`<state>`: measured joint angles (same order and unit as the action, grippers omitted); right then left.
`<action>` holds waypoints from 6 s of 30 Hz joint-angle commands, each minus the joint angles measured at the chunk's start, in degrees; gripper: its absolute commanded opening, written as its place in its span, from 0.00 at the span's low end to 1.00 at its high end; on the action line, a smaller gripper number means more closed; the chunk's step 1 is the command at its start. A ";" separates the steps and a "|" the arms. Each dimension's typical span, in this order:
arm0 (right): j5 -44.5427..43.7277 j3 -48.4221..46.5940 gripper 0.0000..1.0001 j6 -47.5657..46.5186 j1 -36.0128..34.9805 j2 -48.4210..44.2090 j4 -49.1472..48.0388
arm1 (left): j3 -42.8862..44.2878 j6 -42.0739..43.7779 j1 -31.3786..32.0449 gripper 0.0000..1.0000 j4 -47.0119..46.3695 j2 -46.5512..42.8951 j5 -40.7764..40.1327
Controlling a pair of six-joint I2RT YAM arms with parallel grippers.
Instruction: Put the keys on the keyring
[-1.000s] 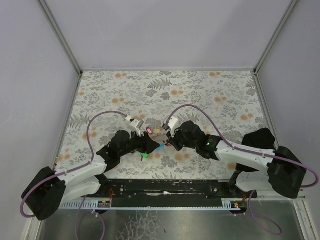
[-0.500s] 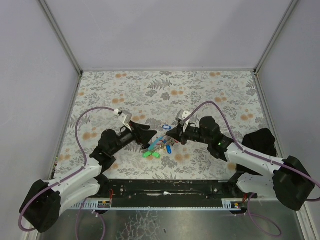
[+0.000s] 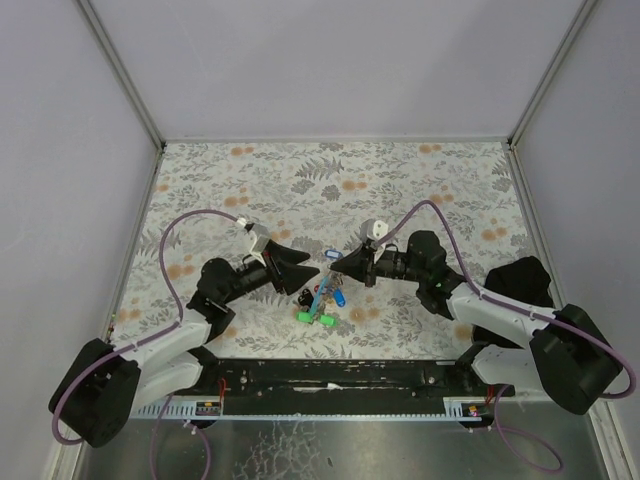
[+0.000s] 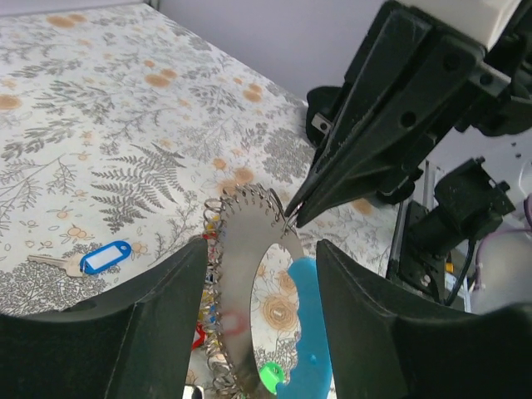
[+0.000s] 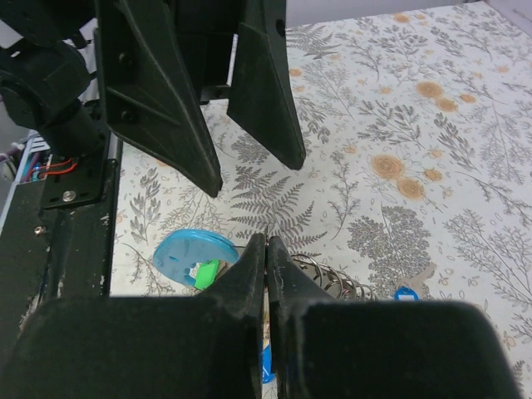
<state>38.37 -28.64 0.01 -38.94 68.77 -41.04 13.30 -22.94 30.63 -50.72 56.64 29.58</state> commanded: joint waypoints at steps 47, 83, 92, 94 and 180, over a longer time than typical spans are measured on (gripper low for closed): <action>17.04 -9.03 0.03 2.47 2.11 7.83 -7.36 | 5.27 7.62 -2.07 0.00 -4.07 6.30 18.46; 15.19 -24.67 0.28 -14.59 0.14 10.96 35.43 | 8.26 13.11 -1.19 0.00 7.75 4.16 16.83; 14.30 -26.09 0.03 -16.00 -0.08 11.38 38.54 | 8.07 13.27 -1.14 0.00 7.70 4.04 16.48; 13.79 -26.15 0.00 -16.36 -0.04 10.69 38.77 | 8.05 13.27 -1.14 0.02 7.77 4.24 16.32; -20.47 -41.45 0.43 -9.68 -0.17 39.11 37.88 | 0.51 11.95 -1.15 0.00 11.47 -8.06 -27.57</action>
<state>17.58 -65.47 -10.50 -39.27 104.99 -1.17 13.96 -10.66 29.26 -35.53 49.95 3.62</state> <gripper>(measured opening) 0.434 0.008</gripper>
